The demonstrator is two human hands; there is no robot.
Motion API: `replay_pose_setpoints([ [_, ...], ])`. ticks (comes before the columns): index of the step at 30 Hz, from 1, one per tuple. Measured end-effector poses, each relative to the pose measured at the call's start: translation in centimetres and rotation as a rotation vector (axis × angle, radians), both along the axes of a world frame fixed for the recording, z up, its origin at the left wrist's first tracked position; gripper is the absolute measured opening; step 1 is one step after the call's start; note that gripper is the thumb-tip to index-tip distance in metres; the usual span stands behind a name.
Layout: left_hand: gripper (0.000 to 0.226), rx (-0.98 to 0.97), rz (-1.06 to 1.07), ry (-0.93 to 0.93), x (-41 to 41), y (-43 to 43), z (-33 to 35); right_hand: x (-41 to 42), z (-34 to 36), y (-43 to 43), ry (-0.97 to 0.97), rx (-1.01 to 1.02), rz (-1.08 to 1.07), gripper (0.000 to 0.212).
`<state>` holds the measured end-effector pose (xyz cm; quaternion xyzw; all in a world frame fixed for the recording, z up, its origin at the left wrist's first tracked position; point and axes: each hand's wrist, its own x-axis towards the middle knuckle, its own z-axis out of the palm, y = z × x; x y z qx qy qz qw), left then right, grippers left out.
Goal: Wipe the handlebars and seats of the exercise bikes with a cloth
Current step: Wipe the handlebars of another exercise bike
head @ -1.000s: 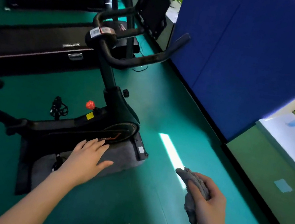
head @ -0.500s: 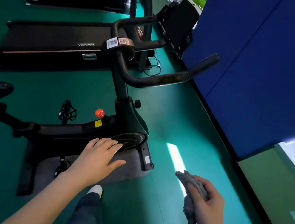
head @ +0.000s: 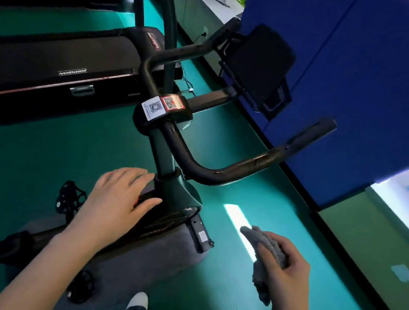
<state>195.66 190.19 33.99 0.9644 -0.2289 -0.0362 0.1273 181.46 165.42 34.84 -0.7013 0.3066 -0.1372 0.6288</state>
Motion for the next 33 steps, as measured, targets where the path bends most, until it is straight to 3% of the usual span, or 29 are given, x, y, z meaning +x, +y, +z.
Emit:
replay_pose_setpoints([
  [8, 0.059, -0.18, -0.147, -0.102, 4.9, -3.2, 4.4, 3.2, 0.9, -0.8, 0.006, -0.077, -0.149, 0.014],
  [14, 0.059, -0.172, -0.338, -0.111, 6.9, -10.4, 4.8, 4.7, 1.0, -3.2, -0.036, -0.069, -0.177, 0.018],
  [22, 0.059, -0.177, -0.417, -0.069, 7.6, -18.5, 4.2, 7.6, 1.7, -7.2, -0.256, -0.047, -0.306, 0.006],
  [28, 0.065, -0.251, -0.415, -0.016, 8.7, -22.4, 3.9, 12.5, 4.8, -12.0, -0.421, -0.259, -0.399, 0.014],
  [33, 0.062, -0.398, -0.421, 0.119, 9.7, -24.8, 4.1, 16.9, 7.4, -14.5, -0.381, -0.513, -0.252, 0.023],
])
